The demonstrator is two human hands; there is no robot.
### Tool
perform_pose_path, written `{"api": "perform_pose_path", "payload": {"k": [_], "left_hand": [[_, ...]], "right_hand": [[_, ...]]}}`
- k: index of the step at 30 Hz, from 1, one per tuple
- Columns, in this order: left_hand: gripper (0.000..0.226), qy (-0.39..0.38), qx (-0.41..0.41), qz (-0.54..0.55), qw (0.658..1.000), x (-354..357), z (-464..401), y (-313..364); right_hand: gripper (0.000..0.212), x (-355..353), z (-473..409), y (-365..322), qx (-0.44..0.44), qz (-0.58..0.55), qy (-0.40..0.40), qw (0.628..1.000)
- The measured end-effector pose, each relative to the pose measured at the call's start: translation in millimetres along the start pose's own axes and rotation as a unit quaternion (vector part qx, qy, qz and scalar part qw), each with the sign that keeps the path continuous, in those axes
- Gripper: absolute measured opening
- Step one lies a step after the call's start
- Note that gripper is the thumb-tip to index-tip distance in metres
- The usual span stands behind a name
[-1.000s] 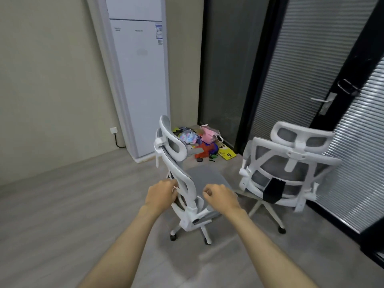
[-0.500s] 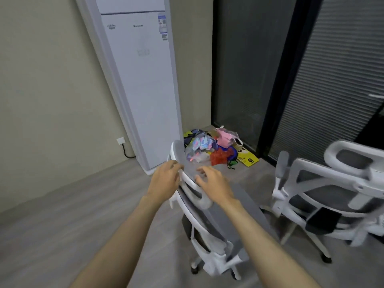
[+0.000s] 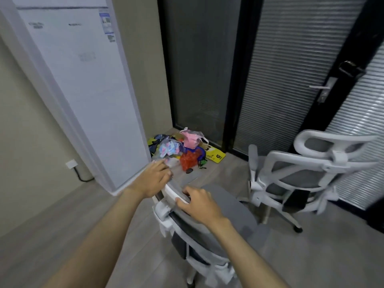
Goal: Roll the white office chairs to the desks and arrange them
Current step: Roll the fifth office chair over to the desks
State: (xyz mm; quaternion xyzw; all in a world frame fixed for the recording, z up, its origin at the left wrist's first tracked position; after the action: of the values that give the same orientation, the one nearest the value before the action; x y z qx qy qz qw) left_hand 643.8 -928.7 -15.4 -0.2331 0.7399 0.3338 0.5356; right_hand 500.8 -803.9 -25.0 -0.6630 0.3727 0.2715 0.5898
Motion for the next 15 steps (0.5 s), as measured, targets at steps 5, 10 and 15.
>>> {"api": "perform_pose_path", "payload": {"k": [5,10,15], "left_hand": [[0.065,0.015,0.031,0.045,0.998,4,15,10],[0.044,0.025,0.031,0.071,0.997,13,51,24],[0.056,0.031,0.063,0.049,0.996,4,104,59]], "right_hand": [[0.047,2,34,-7,0.036,0.121,0.099,0.987],[0.045,-4,87,-17,0.084,0.183,0.2,0.959],[0.059,-11,145,-27,0.115,0.199,0.239,0.944]]}}
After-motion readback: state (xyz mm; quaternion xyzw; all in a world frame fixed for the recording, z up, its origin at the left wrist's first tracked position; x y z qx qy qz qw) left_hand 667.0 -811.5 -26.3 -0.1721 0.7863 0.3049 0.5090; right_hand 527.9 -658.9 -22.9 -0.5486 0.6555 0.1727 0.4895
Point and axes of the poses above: each hand's wrist, its own z-axis away from the middle knuckle, its own x-axis out of the palm, y = z × x, the point moved 7 cm from there along -z, towards the middle knuckle, and after that the axes turned 6 degrees about y, right-handed, at the moved point
